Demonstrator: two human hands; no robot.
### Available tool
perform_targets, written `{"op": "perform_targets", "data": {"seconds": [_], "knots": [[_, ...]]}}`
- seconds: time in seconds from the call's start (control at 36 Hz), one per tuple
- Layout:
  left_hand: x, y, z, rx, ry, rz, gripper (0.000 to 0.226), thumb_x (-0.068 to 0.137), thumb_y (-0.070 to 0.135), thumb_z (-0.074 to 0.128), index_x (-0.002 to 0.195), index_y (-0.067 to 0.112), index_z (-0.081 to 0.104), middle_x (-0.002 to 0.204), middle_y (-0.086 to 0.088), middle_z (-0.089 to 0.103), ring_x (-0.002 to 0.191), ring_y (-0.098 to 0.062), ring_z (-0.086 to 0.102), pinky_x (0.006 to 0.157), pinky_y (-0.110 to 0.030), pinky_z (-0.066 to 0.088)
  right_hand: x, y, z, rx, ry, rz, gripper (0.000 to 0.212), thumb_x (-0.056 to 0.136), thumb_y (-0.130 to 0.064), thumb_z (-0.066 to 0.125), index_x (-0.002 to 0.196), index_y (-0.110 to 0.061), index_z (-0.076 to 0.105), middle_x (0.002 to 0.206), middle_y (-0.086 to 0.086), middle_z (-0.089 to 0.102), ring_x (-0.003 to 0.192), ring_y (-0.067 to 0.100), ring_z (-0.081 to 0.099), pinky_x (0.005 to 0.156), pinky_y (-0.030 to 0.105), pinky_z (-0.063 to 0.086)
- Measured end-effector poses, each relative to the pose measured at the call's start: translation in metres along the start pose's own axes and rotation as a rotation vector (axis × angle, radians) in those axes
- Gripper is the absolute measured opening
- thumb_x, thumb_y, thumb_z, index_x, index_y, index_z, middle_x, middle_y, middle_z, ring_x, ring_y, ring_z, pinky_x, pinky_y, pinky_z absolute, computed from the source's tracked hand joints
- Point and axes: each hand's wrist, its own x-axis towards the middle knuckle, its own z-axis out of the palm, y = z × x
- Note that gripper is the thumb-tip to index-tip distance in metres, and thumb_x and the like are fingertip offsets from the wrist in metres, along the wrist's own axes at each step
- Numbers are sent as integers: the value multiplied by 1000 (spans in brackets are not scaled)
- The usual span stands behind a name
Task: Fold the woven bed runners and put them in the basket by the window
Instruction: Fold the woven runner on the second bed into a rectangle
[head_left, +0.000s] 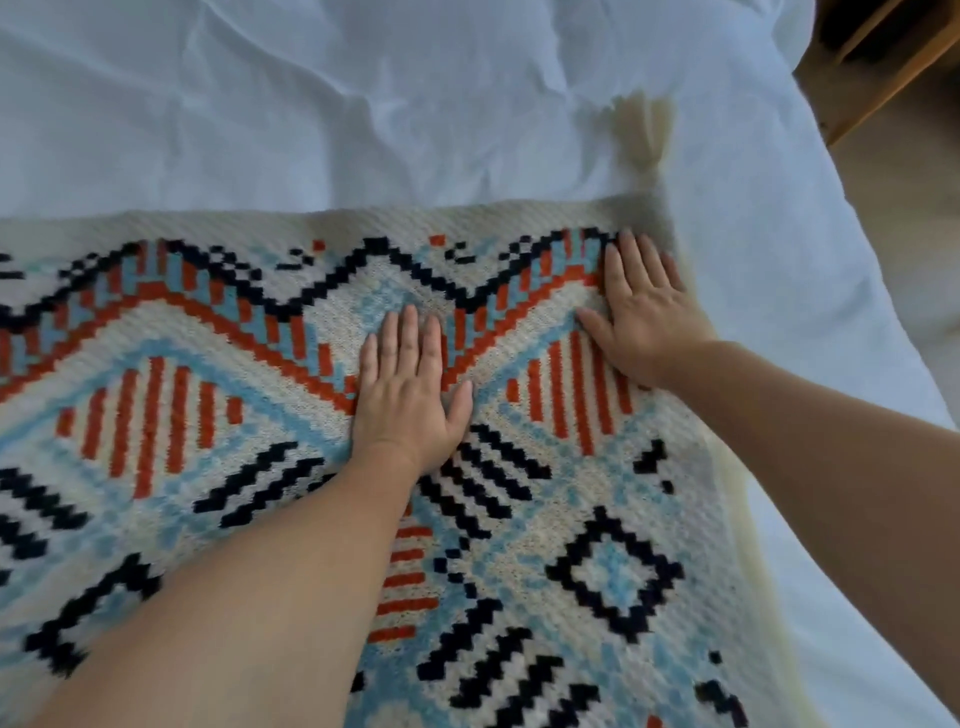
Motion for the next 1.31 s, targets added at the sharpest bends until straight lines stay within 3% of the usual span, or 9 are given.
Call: {"op": "perform_targets", "data": {"seconds": [0.22,0.39,0.72,0.81,0.86,0.92,0.97,1.11,1.31], "knots": [[8,-2,11,24,-13,4,76,90,56,5,147,9,-12,156,-11,-18,145,-25,-19,117,-43,-11,63,36,-33,-68,70,-18,65,93,-16,36,152,-7,11,161,10,10,149,23,-6,120,43,-5],[15,-4,18,29,-2,39,76,91,53,12,147,6,-6,157,-16,-12,146,-28,-12,118,-45,-4,74,52,-46,-145,214,-96,22,83,-16,54,102,-6,61,107,16,60,117,34,44,113,48,24],[11,2,-7,21,-80,5,78,92,58,6,150,9,-11,157,-13,-19,145,-25,-17,118,-42,-9,6,46,-63,-230,144,-36,16,87,-8,47,84,-22,52,70,-6,48,95,24,52,104,42,31],[11,7,-40,-108,-15,-37,79,94,54,27,151,10,-7,159,-10,-13,146,-27,7,117,-41,14,-26,38,-69,-230,108,-45,19,85,-3,42,85,-21,49,72,-5,49,93,23,52,102,40,32],[18,9,-65,-211,73,-92,78,96,42,39,151,11,-7,160,-7,-12,131,-27,38,92,-32,46,-45,36,-71,-209,85,-40,22,85,-1,42,90,-21,51,76,-4,53,92,22,51,97,37,35],[30,8,-90,-240,107,-121,81,95,31,46,150,16,-11,159,-2,-16,101,-23,57,57,-21,42,-61,36,-72,-174,77,-33,24,88,-2,43,96,-22,53,80,-5,54,92,21,50,92,34,35],[41,5,-109,-241,57,-115,84,93,21,50,151,20,-10,159,0,-16,75,-18,57,48,-24,42,-75,38,-76,-151,82,-29,23,90,-3,42,98,-22,54,82,-5,57,92,20,50,90,32,37],[30,-4,-135,-300,-7,28,27,96,13,43,123,11,50,130,-3,47,88,-18,55,72,-35,48,-110,46,-85,-117,62,-13,28,88,-1,39,100,-19,56,83,-3,56,91,21,50,83,31,38],[-43,0,-151,-424,64,49,21,98,13,43,113,8,57,112,-5,52,94,-21,54,78,-31,42,-158,46,-94,-42,-66,51,32,85,4,39,104,-7,63,95,10,54,99,28,51,79,36,44]]}}
